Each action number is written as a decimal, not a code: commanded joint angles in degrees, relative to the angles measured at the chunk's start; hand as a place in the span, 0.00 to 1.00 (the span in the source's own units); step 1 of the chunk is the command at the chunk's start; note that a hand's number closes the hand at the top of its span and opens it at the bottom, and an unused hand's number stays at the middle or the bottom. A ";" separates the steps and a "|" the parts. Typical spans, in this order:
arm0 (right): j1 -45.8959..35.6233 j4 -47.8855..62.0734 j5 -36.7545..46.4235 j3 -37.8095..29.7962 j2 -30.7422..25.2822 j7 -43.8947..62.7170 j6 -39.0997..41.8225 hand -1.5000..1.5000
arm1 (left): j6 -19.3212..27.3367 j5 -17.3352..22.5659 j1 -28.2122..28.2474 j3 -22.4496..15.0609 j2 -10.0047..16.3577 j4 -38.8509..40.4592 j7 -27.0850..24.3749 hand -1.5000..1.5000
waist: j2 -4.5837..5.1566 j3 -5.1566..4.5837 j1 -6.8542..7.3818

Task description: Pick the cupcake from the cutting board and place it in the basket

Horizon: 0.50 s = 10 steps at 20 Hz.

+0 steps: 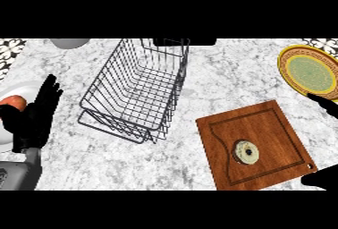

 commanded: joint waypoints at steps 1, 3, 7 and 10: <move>1.16 -11.40 -6.32 -2.72 -2.35 12.27 4.28 0.00 | 1.22 -2.02 -1.89 -0.95 -1.83 1.02 1.18 0.50 | 0.26 0.14 0.20; 0.50 -8.86 -7.43 -5.23 0.01 11.64 6.45 0.00 | -1.56 -1.55 -0.44 0.55 -1.95 1.19 -1.38 0.50 | 0.44 0.20 1.05; 3.79 -7.90 0.14 -6.16 6.79 7.82 4.21 0.00 | -3.13 -1.34 -0.89 3.26 -1.54 -0.05 0.65 0.50 | 0.47 0.23 1.22; 6.86 -11.71 3.11 -5.83 11.08 7.19 1.66 0.00 | -1.16 -4.33 0.33 0.78 -4.46 -0.67 -0.21 0.50 | 0.43 0.24 1.10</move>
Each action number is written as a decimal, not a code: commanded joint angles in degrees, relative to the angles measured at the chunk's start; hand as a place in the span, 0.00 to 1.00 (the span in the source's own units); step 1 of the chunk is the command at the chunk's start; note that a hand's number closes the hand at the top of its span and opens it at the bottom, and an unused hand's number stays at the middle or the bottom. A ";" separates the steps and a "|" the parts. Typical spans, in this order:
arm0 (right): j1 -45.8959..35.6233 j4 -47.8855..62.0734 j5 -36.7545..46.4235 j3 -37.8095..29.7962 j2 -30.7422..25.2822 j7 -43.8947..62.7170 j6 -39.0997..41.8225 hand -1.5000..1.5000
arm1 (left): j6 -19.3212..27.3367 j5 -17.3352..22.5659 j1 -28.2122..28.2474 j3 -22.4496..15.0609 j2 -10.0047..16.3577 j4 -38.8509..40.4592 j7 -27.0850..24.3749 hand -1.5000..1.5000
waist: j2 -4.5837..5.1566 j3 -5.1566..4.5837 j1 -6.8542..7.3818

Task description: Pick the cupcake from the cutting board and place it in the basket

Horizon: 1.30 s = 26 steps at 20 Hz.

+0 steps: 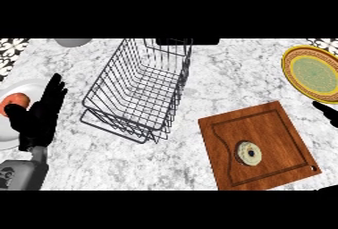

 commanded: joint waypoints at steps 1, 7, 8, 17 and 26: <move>2.96 1.17 7.10 2.76 7.03 -4.33 -1.24 0.00 | -0.32 -1.11 -1.83 0.60 -0.86 -1.28 2.36 0.50 | 0.09 0.05 0.27; 0.86 3.19 11.61 2.90 13.07 -4.19 1.98 0.00 | -2.42 -3.29 -2.66 3.06 -2.65 2.98 0.18 0.50 | 0.13 0.02 0.32; 6.45 6.05 14.06 3.66 14.53 -12.45 -0.32 0.00 | -2.72 -3.31 -2.99 2.81 -2.15 2.71 0.37 0.50 | 0.11 0.04 0.12; 6.28 9.44 26.48 8.38 23.70 -17.99 -4.20 0.00 | -3.04 -5.44 -0.72 3.76 -5.69 0.87 -0.42 0.50 | 0.09 0.02 0.33; 11.32 15.58 29.50 4.22 27.81 -31.05 -4.83 0.00 | -4.28 -7.97 0.36 5.68 -6.62 -3.55 3.61 0.50 | 0.08 0.04 0.32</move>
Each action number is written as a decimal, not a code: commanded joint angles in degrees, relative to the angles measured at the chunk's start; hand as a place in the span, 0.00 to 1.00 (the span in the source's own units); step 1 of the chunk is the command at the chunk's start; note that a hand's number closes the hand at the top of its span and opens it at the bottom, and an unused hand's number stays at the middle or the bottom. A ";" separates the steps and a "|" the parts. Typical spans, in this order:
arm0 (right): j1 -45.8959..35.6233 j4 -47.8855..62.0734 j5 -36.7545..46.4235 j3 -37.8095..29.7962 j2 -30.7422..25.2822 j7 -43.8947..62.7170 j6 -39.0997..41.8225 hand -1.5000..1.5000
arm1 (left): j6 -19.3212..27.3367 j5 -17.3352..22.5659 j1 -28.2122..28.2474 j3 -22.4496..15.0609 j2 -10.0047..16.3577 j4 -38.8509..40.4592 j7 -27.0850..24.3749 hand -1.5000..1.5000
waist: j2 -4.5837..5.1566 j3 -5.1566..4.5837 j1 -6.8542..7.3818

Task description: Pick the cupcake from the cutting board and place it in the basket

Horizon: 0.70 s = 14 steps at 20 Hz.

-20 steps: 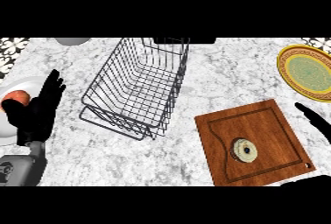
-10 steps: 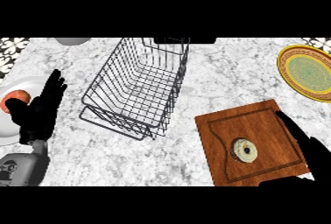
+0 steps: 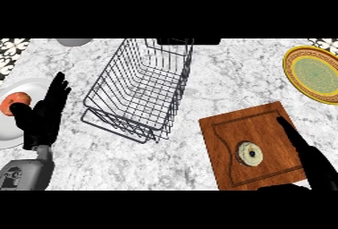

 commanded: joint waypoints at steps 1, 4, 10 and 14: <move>-0.57 -2.56 2.60 1.52 2.98 2.78 1.65 0.00 | -4.13 1.05 -2.09 3.44 0.47 6.88 -5.59 0.50 | 0.06 -0.02 -0.11; -6.42 8.62 2.74 -0.90 5.17 -2.18 1.48 0.00 | -2.30 -1.17 0.13 1.70 -0.72 -0.46 0.00 0.50 | 0.05 0.01 0.28; -6.79 4.98 9.14 2.81 9.48 4.67 1.97 0.00 | -4.81 -0.88 1.88 3.62 -1.09 -0.12 -1.78 0.50 | 0.04 -0.01 0.29; 3.26 4.62 13.31 3.71 8.51 -2.07 -1.24 0.00 | -1.91 -4.19 0.19 1.87 -3.11 -2.45 1.14 0.50 | -0.01 0.01 -0.09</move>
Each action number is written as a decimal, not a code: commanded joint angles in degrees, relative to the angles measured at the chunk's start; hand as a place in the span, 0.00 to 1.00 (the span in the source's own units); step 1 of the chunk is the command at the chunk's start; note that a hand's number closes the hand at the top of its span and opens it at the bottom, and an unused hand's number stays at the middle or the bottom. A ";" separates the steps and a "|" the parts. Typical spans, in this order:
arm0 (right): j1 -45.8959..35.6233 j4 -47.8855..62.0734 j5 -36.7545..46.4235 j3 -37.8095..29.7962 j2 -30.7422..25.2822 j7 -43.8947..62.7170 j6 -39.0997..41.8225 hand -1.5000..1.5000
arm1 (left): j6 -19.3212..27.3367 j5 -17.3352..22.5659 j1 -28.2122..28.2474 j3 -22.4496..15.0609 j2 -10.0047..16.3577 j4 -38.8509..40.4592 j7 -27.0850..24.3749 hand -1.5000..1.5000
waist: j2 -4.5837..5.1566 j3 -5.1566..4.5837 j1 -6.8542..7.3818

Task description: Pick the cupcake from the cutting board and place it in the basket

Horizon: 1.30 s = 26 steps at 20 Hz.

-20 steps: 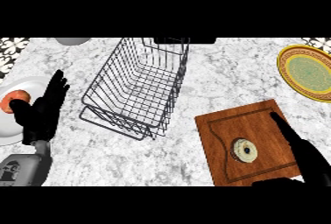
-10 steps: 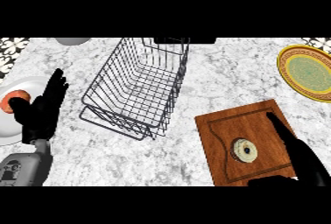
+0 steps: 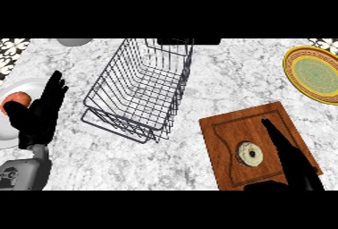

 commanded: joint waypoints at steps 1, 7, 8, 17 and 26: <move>-3.65 6.37 2.19 -1.67 2.21 -1.64 -0.72 0.00 | -2.08 -0.22 -0.49 1.43 0.31 0.85 0.23 0.50 | 0.04 0.01 0.06; -3.64 9.92 3.65 -2.49 2.81 -5.12 0.56 0.00 | -3.88 0.32 1.27 3.44 -0.31 0.82 -1.90 0.50 | 0.02 0.01 0.08; -3.75 7.05 3.77 -2.68 3.69 -2.28 1.02 0.00 | 0.90 -3.35 0.59 -0.17 -3.94 -2.10 1.35 0.50 | 0.00 0.01 0.02; -8.29 16.13 6.56 -3.02 6.84 -5.78 -0.04 0.00 | -2.94 -2.26 2.32 3.05 -3.26 1.01 -3.75 0.50 | 0.03 0.00 0.17; -9.63 19.66 4.93 -2.16 4.00 -9.86 8.07 1.00 | -2.18 -3.82 3.65 2.11 -4.23 -3.47 -0.85 0.50 | -0.01 0.01 0.39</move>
